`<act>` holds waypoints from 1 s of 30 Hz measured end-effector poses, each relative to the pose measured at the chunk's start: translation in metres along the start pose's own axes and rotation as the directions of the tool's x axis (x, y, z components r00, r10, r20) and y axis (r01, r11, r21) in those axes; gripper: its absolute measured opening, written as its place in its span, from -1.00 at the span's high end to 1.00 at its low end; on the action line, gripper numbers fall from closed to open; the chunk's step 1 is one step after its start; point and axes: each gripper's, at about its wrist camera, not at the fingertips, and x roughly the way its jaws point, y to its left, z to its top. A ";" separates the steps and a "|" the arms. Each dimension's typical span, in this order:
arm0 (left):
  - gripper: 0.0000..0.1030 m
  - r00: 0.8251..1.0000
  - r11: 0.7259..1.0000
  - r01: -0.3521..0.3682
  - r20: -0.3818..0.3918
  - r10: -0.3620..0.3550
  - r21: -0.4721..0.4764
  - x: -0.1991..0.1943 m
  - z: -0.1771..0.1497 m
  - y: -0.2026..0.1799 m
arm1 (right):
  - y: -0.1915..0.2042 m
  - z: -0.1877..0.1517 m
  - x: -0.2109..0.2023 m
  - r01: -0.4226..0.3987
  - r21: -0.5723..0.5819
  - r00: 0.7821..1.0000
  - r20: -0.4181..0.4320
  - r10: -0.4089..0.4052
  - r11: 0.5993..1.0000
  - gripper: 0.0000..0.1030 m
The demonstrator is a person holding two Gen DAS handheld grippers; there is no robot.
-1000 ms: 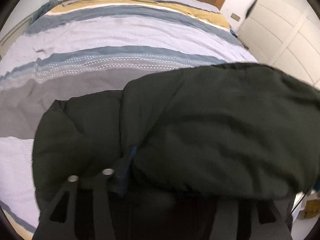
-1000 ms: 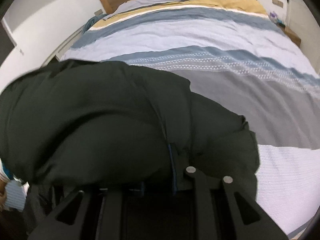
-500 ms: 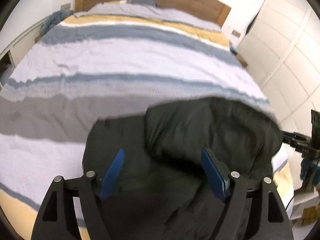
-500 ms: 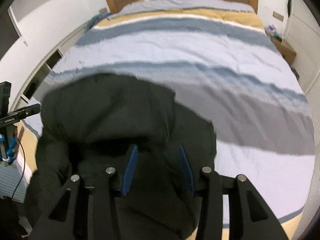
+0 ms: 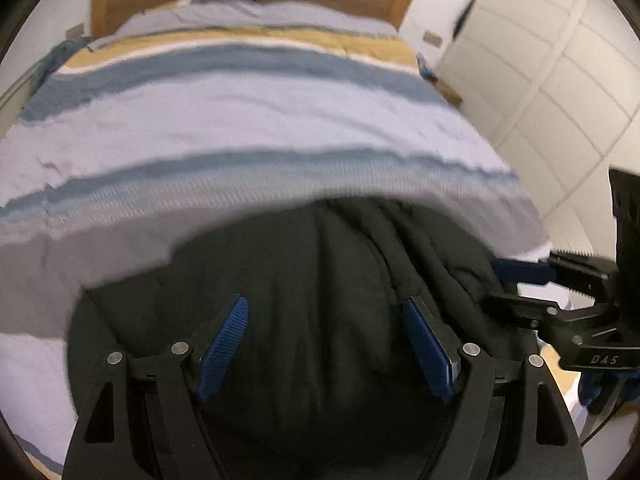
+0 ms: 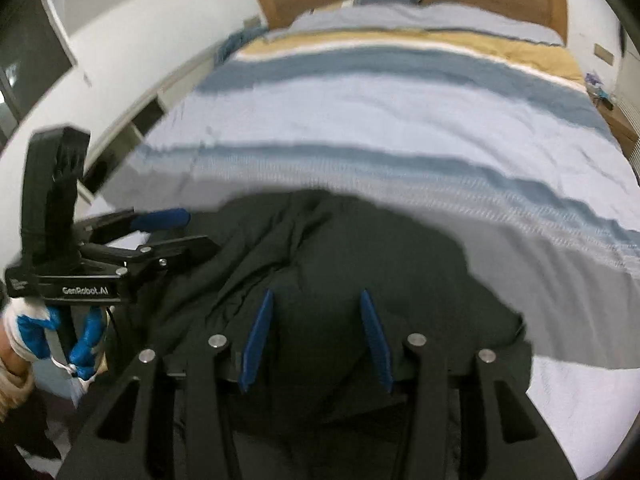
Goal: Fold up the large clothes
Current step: 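Release the coat with both tools and press the folded bundle flat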
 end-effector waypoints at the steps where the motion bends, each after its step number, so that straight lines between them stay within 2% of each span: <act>1: -0.53 1.000 1.000 -0.004 -0.014 0.004 0.005 0.005 -0.010 -0.001 | 0.003 -0.011 0.009 0.014 -0.015 0.999 -0.035 -0.015 1.000 0.14; 4: -0.54 0.997 0.997 -0.059 -0.048 0.061 0.040 0.022 -0.048 -0.005 | 0.004 -0.040 0.030 0.048 -0.045 0.993 -0.103 -0.052 0.998 0.12; 7: -0.62 0.994 0.996 -0.084 -0.072 0.086 0.038 0.038 -0.072 -0.003 | 0.000 -0.061 0.050 0.083 -0.034 0.986 -0.140 -0.087 0.996 0.03; 12: -0.72 0.990 0.991 -0.122 -0.071 0.126 0.052 0.059 -0.082 -0.004 | -0.013 -0.080 0.070 0.092 0.023 0.989 -0.115 -0.089 0.995 0.00; 19: -0.79 0.990 0.991 -0.121 -0.069 0.124 0.050 0.074 -0.085 -0.004 | -0.024 -0.086 0.082 0.078 0.046 0.993 -0.095 -0.073 0.996 0.00; 25: -0.80 0.987 0.989 -0.124 -0.090 0.132 0.081 0.049 -0.078 -0.012 | -0.028 -0.081 0.054 0.067 0.037 0.987 -0.150 -0.061 0.997 0.00; 30: -0.80 0.993 0.987 -0.117 0.021 0.115 0.114 0.000 -0.054 -0.017 | -0.024 -0.065 0.003 0.070 -0.046 0.992 -0.097 -0.074 0.996 0.00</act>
